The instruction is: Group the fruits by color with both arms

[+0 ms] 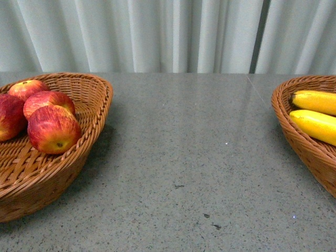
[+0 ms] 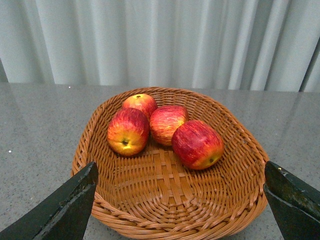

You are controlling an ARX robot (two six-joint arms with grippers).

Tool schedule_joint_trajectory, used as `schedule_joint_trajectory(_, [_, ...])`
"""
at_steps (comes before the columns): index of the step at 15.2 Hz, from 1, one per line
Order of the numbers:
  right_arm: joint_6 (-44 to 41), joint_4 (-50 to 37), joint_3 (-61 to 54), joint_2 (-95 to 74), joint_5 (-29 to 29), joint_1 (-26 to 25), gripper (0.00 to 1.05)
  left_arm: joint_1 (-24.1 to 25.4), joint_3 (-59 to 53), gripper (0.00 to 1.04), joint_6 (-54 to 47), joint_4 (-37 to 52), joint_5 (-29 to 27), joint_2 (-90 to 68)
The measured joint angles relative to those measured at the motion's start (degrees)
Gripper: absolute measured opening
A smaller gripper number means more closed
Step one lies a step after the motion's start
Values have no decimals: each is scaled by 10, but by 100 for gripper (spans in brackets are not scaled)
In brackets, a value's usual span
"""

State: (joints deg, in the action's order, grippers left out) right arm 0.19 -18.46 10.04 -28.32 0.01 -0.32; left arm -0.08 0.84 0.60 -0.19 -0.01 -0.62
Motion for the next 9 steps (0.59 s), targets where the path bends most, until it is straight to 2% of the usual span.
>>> schedule_joint_trajectory(9, [0,46,-70,112,0,0,2,0,0,98,0,0,0,0])
